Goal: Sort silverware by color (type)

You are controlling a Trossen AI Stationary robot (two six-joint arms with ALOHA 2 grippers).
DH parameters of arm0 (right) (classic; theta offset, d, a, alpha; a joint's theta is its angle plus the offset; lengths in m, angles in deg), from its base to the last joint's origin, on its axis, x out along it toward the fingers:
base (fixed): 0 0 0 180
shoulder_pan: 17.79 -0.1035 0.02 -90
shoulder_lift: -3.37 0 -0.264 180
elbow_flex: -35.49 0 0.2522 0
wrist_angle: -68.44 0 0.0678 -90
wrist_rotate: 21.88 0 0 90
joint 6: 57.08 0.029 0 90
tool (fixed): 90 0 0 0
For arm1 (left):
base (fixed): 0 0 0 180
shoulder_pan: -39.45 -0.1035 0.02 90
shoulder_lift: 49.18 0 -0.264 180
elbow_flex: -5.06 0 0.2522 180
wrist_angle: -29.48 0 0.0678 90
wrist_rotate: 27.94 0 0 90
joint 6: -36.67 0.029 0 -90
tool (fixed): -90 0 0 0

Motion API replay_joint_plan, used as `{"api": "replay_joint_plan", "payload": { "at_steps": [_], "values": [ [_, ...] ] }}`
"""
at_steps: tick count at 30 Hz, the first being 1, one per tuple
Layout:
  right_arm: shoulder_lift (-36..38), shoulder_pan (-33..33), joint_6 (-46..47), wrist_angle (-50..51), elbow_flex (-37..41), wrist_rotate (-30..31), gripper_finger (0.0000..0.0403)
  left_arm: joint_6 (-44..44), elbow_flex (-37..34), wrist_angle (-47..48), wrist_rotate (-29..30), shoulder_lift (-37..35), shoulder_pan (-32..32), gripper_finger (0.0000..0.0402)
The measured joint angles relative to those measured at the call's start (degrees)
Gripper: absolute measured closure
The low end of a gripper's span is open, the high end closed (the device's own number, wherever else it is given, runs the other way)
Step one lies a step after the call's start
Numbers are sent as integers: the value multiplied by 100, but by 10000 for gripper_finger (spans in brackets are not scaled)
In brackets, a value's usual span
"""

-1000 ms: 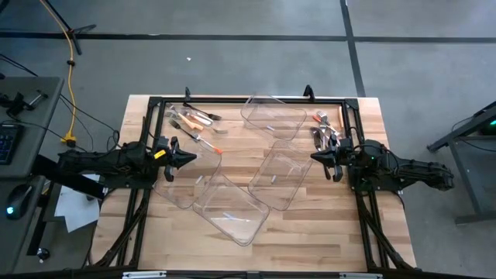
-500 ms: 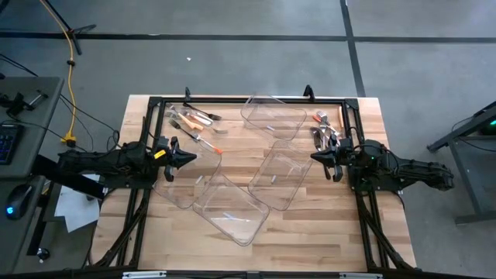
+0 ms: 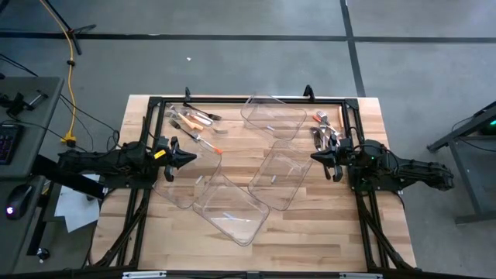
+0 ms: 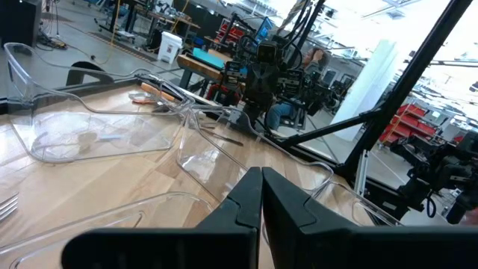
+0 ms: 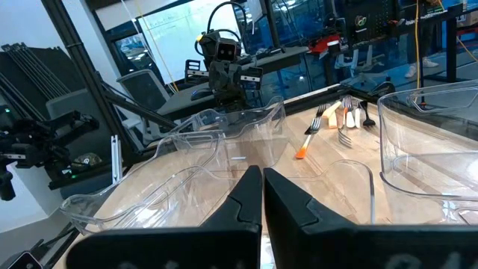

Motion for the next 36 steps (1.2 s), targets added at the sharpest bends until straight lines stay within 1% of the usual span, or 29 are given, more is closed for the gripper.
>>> {"api": "replay_joint_plan", "payload": {
  "at_steps": [18, 19, 21, 22, 23, 25, 28, 30, 32, 36],
  "values": [
    [-2, 0, 22, -1, -1, 1, 402, 2, 0, -2, 0, 0, -2, 398],
    [0, -2, 140, -5, 1, -1, 402, 0, 0, -2, 0, 0, -1, 398],
    [-2, -1, 681, -159, -1, 13, 402, 2, 0, -1, 0, -1, 0, 398],
    [-2, -2, 942, -318, 1, 113, 402, 2, 1, -1, 0, 0, -2, 398],
    [-3, -2, 1156, -560, -1, 346, 402, 1, 1, -2, 0, 0, -1, 398],
    [-2, -1, 1613, -1189, -1, 1034, 402, 1, 1, 0, 0, -2, 0, 398],
    [0, 0, 2571, -2176, 1, 1880, 402, 1, 1, 0, 0, -2, -2, 398],
    [0, 0, 2792, -2601, 1, 2415, 402, 0, 0, -2, 0, -2, -1, 398],
    [0, 0, 2845, -2845, -22, 2559, 402, 2, 2, 0, 0, 0, -2, 398],
    [-135, 0, 2805, -2793, -345, 2447, 402, 2, 1, -1, 0, 0, -1, 398]
  ]
}}
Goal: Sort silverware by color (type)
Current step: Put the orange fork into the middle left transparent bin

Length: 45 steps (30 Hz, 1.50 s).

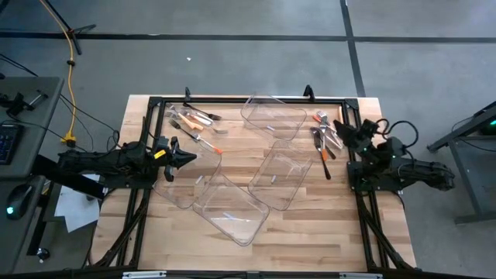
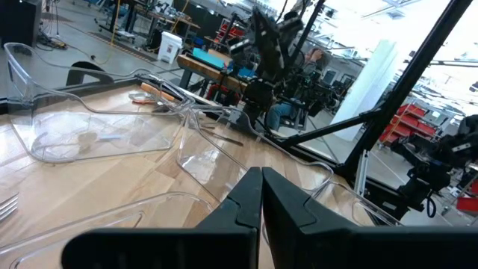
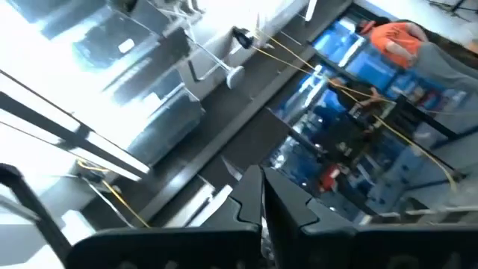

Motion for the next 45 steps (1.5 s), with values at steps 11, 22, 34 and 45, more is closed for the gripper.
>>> {"api": "replay_joint_plan", "payload": {
  "at_steps": [11, 22, 34, 45],
  "values": [
    [-1753, 0, -699, 3326, -2483, 1270, 402, -1, -1, 1, 0, 0, 1, 398],
    [-3042, 0, -1791, 4822, -4060, 1788, 402, -1, 0, 1, 0, -2, -1, 398],
    [-3170, 0, -1452, 4926, -4207, 1779, 402, -713, -3, -2146, 978, -2, 1, 398],
    [-3170, 0, -1349, 4926, -4207, 1634, 402, -981, 567, -3008, 2507, 474, -1, 399]
  ]
}}
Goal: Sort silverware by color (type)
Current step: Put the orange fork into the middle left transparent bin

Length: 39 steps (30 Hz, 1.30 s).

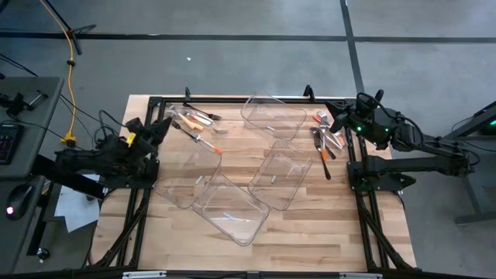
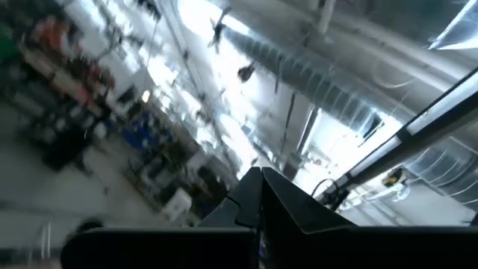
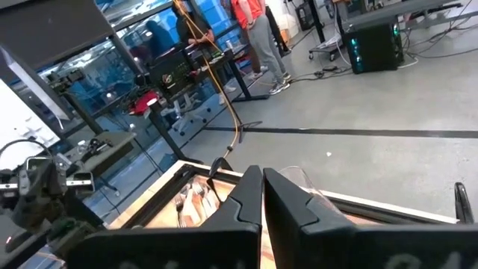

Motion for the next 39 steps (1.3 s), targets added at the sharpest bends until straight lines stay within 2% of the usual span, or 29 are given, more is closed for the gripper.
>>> {"api": "replay_joint_plan", "payload": {
  "at_steps": [4, 10, 16, 21, 24, 29, 34, 39],
  "values": [
    [0, 0, -27, -53, -2, 36, 402, -143, 770, 471, -4, 825, 0, 399],
    [2, 0, -63, -42, -2, 38, 402, 1062, 2081, 1406, -95, 1914, -2, 399],
    [2, 0, -39, -39, -2, 29, 402, 1294, 2828, 2686, -109, 2079, -4, 399],
    [-180, 104, 1007, 487, -15, -81, 397, 1230, 2857, 2813, -93, 2042, -4, 398],
    [-481, 381, 1606, 1347, -15, -447, 372, 1217, 2857, 2806, 0, 2059, -4, 398],
    [-1151, 996, 2232, 2610, -11, -1250, 296, 1079, 2857, 2800, 48, 2059, -4, 398],
    [-1957, 1648, 2094, 3348, -11, -1923, 227, 1080, 2857, 2800, 50, 2059, -4, 398],
    [-2673, 2242, 1683, 3567, -9, -2056, 202, 1080, 2857, 2796, 50, 2059, -4, 398]
  ]
}}
